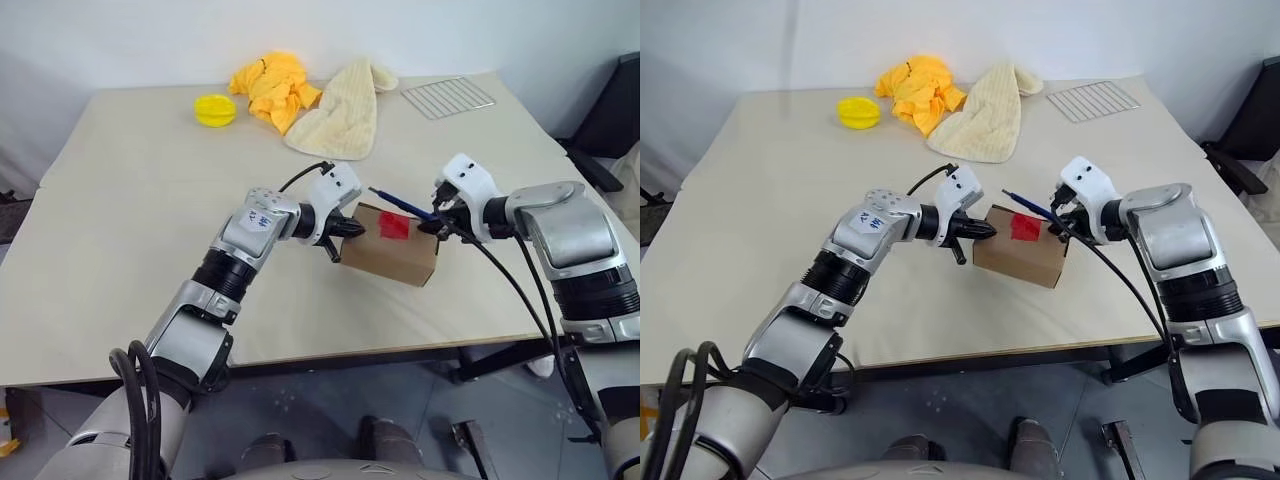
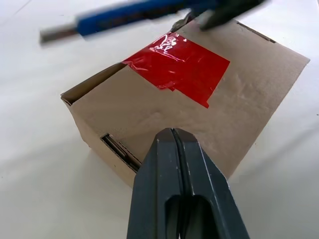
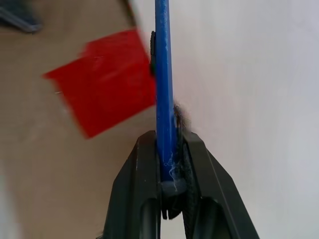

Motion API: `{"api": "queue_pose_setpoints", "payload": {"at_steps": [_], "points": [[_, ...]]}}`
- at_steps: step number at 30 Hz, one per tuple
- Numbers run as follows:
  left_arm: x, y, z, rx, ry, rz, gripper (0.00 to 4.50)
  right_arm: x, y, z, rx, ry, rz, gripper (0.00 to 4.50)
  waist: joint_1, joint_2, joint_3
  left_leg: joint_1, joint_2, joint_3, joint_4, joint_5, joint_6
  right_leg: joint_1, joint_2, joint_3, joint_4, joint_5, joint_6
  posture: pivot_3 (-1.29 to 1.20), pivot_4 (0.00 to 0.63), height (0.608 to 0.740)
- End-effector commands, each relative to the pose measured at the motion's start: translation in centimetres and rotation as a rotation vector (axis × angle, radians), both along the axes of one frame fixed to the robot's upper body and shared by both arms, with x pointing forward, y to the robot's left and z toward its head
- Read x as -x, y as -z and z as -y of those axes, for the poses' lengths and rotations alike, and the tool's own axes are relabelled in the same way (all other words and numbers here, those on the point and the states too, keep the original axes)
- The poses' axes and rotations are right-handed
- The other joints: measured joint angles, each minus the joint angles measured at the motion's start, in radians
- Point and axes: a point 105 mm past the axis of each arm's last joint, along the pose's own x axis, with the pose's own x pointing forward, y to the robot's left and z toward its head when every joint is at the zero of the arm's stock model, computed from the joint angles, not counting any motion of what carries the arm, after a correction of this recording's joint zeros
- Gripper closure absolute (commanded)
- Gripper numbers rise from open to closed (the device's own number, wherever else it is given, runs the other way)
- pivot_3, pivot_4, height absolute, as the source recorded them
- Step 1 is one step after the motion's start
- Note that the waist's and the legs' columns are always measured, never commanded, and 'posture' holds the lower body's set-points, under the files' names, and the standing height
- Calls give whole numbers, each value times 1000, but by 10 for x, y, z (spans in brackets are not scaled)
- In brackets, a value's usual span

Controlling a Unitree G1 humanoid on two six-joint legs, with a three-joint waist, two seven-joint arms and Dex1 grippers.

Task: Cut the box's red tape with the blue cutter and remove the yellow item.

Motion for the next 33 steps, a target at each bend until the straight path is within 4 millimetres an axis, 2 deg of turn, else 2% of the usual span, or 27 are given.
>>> {"api": "queue_pose_setpoints", "payload": {"at_steps": [1, 8, 15, 24, 33], "points": [[-9, 20, -12, -77, -76, -25, 4500, 8, -3, -6, -7, -34, -10, 4350, 1, 0, 0, 0, 0, 0, 0, 0, 0, 0, 0, 0, 0, 0, 0, 0, 150, 740], [-11, 18, -13, -73, -74, -21, 4500, 7, -22, 1, 35, -32, -23, 4350, 7, 0, 0, 0, 0, 0, 0, 0, 0, 0, 0, 0, 0, 0, 0, 0, 150, 740], [-9, 20, -10, -75, -47, -20, 4500, 2, -33, 22, 190, -37, -100, 4350, 6, 0, 0, 0, 0, 0, 0, 0, 0, 0, 0, 0, 0, 0, 0, 0, 150, 740], [-5, 23, -5, -93, -4, -11, 4500, -4, -51, 26, 316, -149, -154, 4350, 7, 0, 0, -1, 0, 1, 0, 0, 0, -1, 0, 0, -1, 0, 0, 0, 150, 740], [-3, 24, -2, -96, 12, -8, 4500, -12, -53, 24, 397, -191, -162, 4350, 6, 0, 0, -1, 0, 0, 0, 0, 0, -1, 0, 0, -1, 0, 1, 0, 150, 740]]}}
